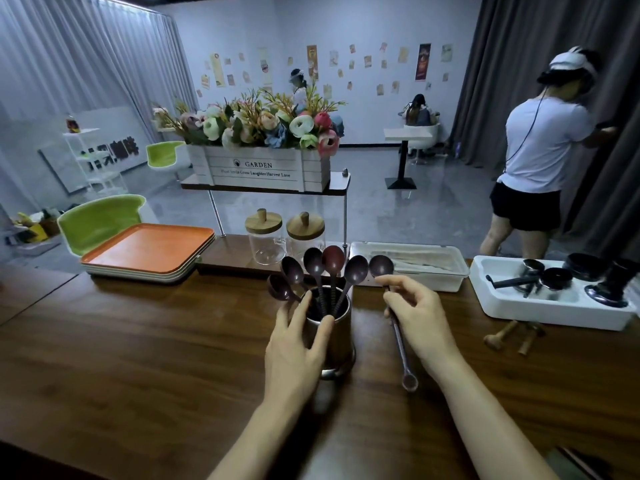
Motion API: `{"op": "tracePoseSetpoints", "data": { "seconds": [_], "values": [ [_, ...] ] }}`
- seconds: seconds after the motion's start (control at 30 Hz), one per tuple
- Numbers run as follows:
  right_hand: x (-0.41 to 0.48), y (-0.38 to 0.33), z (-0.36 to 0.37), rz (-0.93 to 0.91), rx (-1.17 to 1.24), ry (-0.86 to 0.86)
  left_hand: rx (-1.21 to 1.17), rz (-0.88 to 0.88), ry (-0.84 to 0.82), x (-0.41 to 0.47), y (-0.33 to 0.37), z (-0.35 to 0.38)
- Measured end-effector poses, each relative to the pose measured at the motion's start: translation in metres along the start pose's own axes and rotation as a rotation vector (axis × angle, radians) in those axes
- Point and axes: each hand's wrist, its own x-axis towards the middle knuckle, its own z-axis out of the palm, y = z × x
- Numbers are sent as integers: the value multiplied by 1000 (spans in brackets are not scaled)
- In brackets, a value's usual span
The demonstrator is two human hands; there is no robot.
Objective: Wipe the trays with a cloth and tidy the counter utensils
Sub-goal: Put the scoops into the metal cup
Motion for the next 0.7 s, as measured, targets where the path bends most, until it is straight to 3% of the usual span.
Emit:
{"op": "tracePoseSetpoints", "data": {
  "seconds": [0.4,0.7],
  "values": [
    [7,-17,21,-109,142,220,0,11,-87,3,-8,-11],
    [15,-10,32,-150,87,312,-64,14,-81,4,-12,-9]
  ]
}}
